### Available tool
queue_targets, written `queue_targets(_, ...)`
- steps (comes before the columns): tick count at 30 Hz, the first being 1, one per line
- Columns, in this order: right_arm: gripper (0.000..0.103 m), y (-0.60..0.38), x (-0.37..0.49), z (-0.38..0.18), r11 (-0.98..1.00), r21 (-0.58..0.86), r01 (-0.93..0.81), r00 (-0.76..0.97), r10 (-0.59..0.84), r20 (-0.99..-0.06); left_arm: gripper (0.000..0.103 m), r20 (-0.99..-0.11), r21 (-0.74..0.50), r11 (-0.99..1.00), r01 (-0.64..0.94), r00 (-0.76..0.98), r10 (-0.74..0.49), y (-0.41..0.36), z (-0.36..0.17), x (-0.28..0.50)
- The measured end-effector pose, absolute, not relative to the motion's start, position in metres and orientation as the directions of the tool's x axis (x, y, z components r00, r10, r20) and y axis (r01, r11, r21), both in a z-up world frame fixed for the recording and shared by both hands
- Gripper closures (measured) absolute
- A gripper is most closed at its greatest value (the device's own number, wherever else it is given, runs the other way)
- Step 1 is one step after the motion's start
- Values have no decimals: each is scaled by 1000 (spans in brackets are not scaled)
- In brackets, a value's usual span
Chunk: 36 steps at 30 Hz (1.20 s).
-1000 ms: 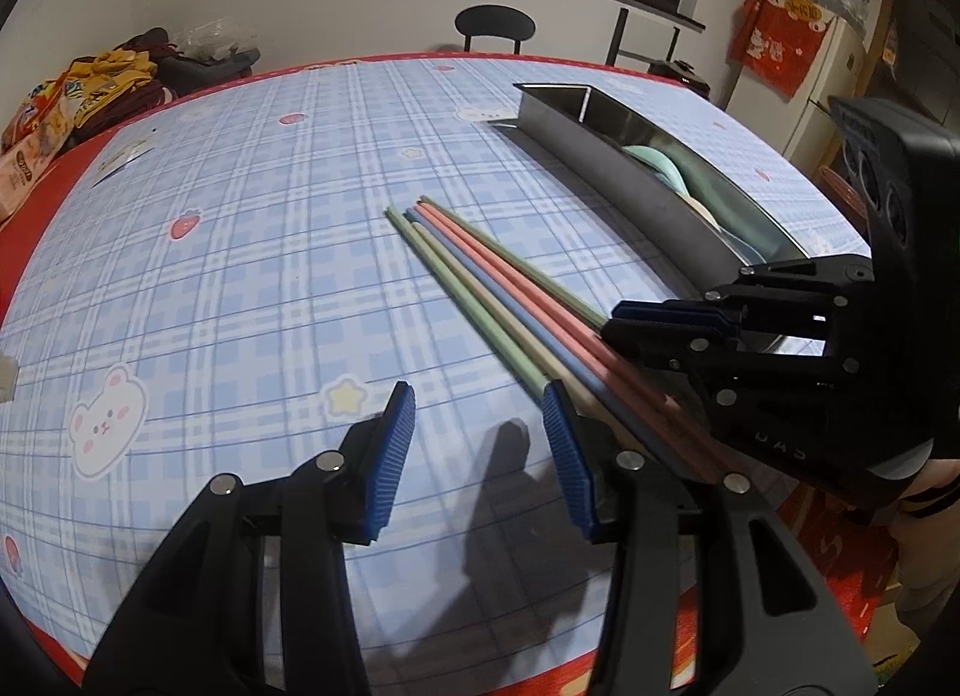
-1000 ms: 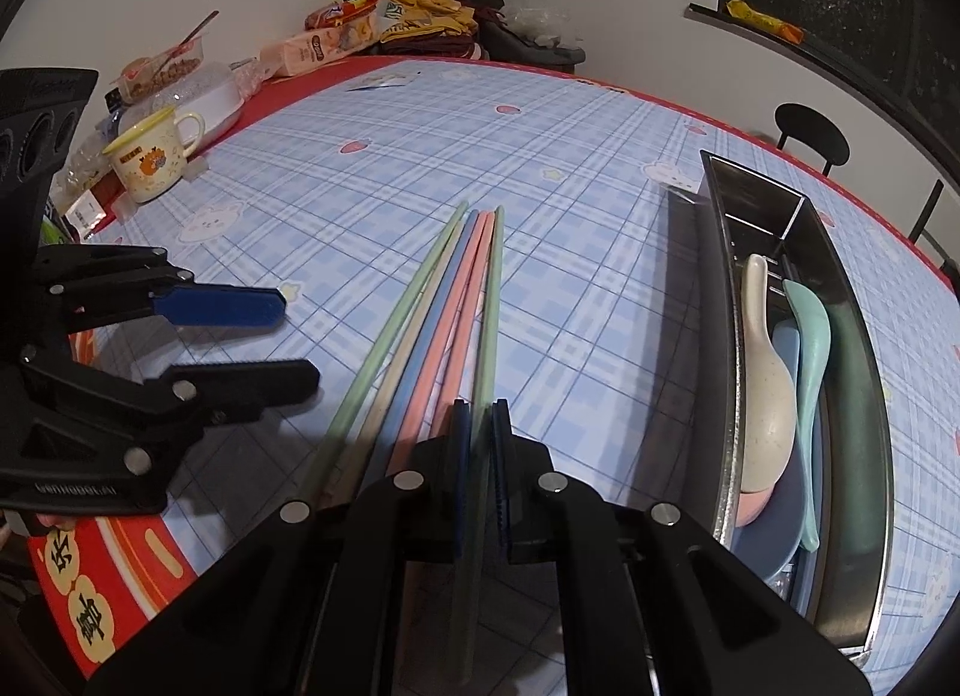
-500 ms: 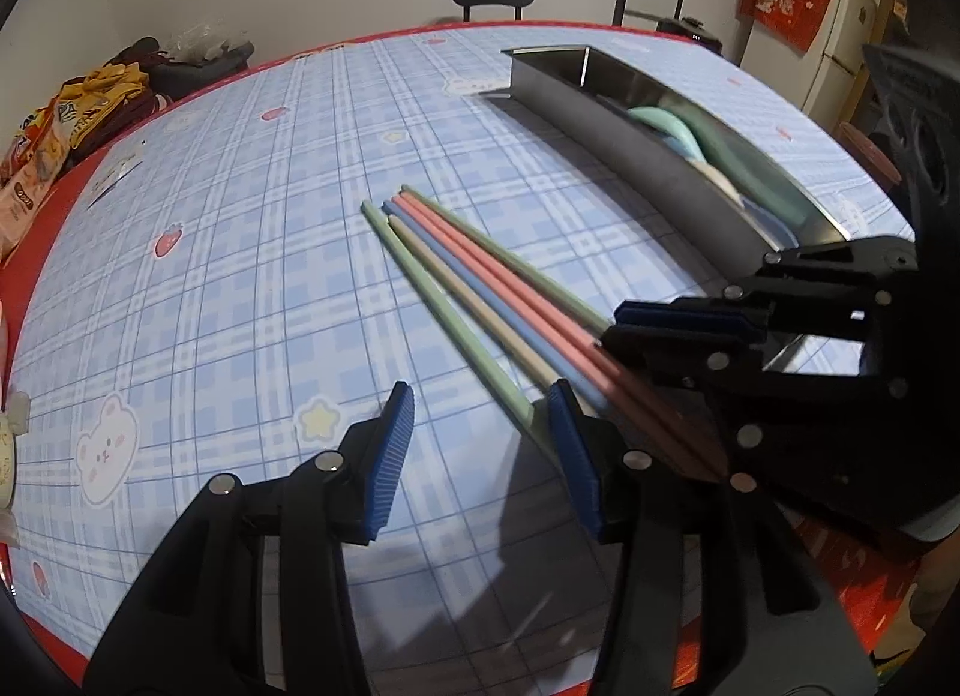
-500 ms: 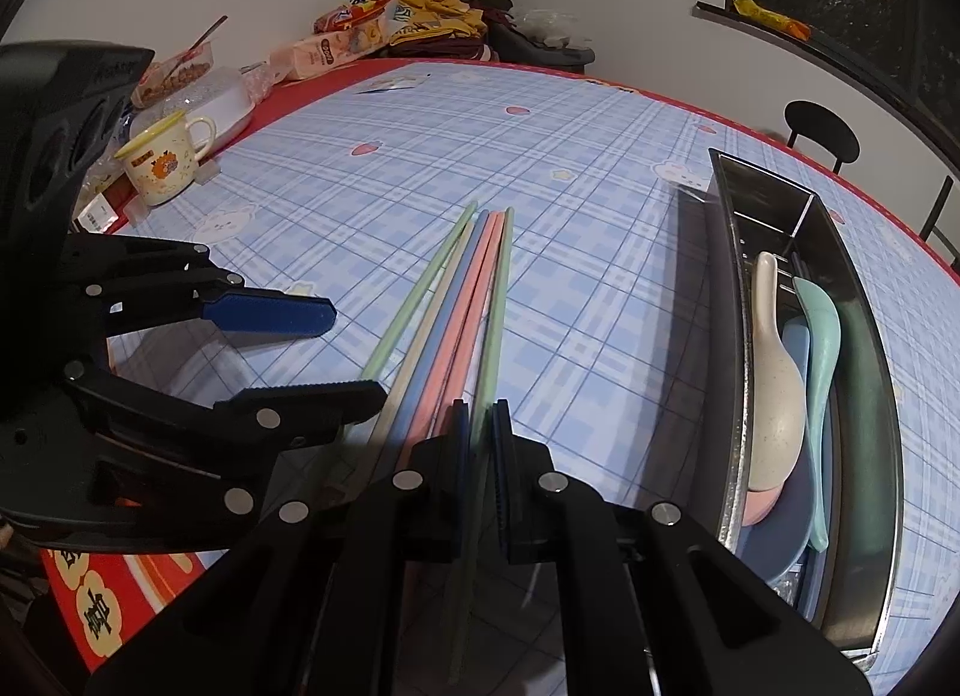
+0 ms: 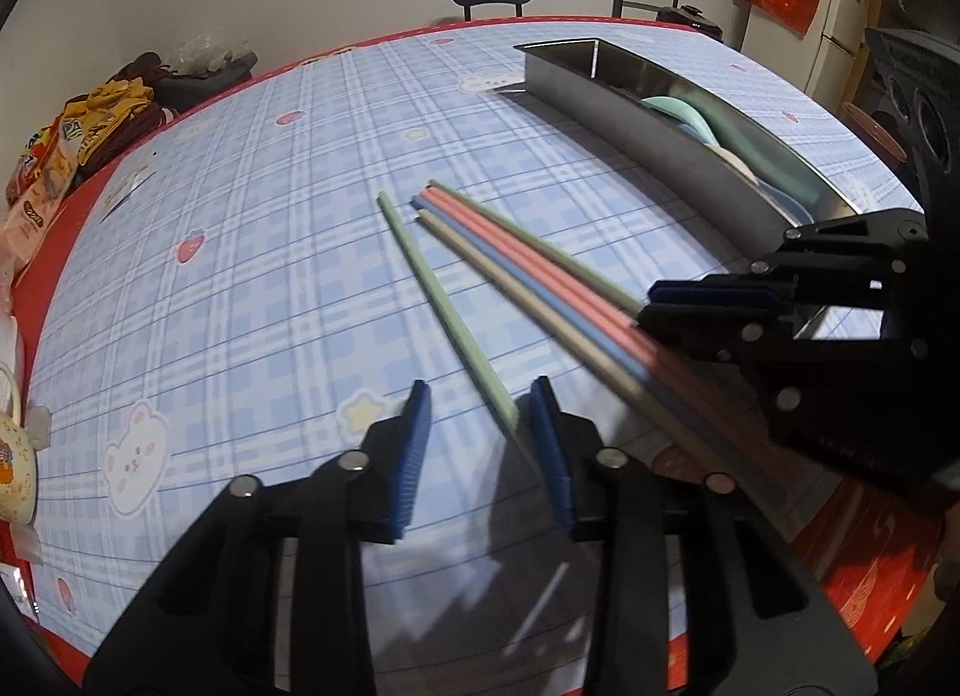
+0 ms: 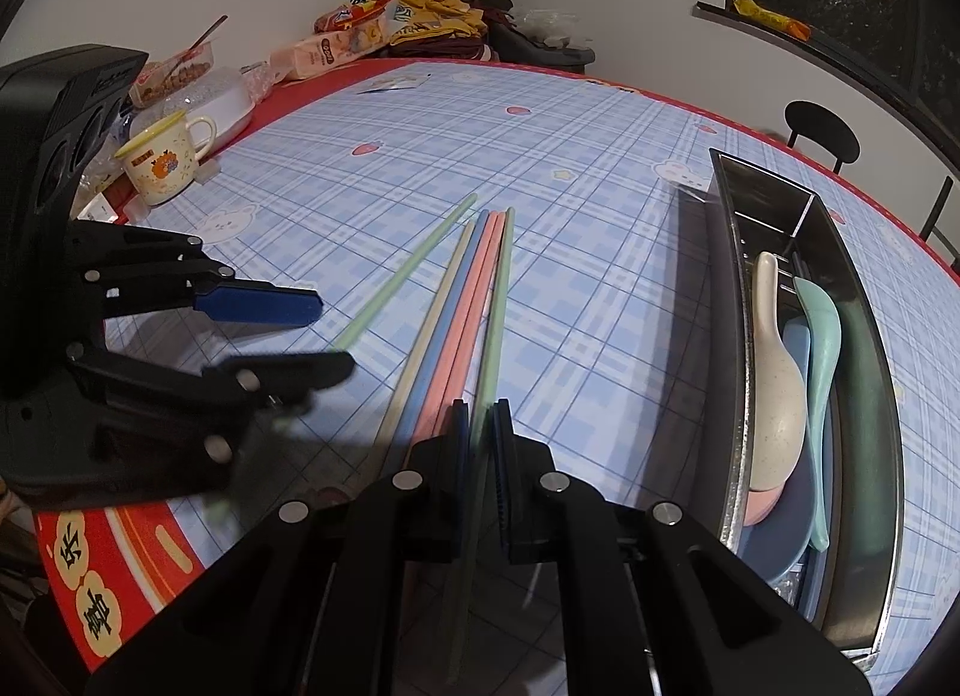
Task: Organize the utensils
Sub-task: 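Move both tools back over the remaining chopstick bundle, then close both tools on green chopsticks and lift them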
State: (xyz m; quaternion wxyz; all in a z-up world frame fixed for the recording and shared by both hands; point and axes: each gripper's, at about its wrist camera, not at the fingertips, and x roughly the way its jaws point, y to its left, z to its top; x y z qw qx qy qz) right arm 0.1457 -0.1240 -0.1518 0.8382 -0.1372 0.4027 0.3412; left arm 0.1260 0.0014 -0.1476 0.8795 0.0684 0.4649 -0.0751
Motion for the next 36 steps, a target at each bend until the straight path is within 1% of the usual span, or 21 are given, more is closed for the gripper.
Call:
queue_targets(2, 94, -124, 145, -152, 730, 40, -683, 445, 459, -769, 74, -828, 57, 980, 193, 557, -61, 7, -147, 124)
queue_targets(4, 94, -122, 144, -152, 730, 29, -683, 451, 452, -770, 75, -827, 64, 980, 188, 560, -53, 12, -147, 122)
queue_targets(11, 92, -115, 140, -153, 734, -30, -678, 483, 415, -771, 75, -813, 51, 985, 164, 580, -54, 27, -149, 123)
queue_targets(13, 88, -114, 139, -153, 741, -51, -670, 499, 398, -769, 75, -806, 59, 984, 167, 589, -51, 25, -150, 123)
queue_targets(16, 83, -113, 140, -153, 755, -72, -651, 520, 375, -767, 75, -799, 61, 983, 172, 599, -55, 25, -150, 125)
queue_targets(21, 83, -111, 142, -153, 760, -82, -645, 527, 365, -767, 75, -796, 56, 983, 177, 603, -64, 25, -150, 126)
queue_targets(25, 83, -111, 144, -153, 763, -61, -644, 516, 374, -770, 75, -793, 63, 981, 182, 607, -62, 25, -150, 126)
queue_targets(27, 84, -112, 146, -153, 764, -45, -643, 508, 382, -772, 77, -791, 67, 981, 185, 608, -61, 24, -151, 125)
queue_targets(29, 86, -114, 147, -153, 762, -28, -646, 499, 394, -772, 81, -788, 72, 979, 192, 612, -62, 21, -151, 123)
queue_targets(30, 89, -114, 147, -153, 760, -25, -649, 496, 398, -772, 83, -787, 73, 978, 194, 613, -63, 21, -151, 123)
queue_targets(32, 94, -112, 145, -153, 753, -30, -657, 495, 401, -771, 89, -785, 76, 977, 200, 616, -65, 20, -151, 121)
queue_targets(33, 96, -111, 145, -153, 753, -35, -657, 498, 399, -770, 90, -784, 77, 977, 201, 617, -66, 20, -151, 120)
queue_targets(36, 96, -112, 145, -153, 761, -35, -648, 505, 394, -768, 91, -784, 55, 979, 197, 615, -80, 23, -151, 120)
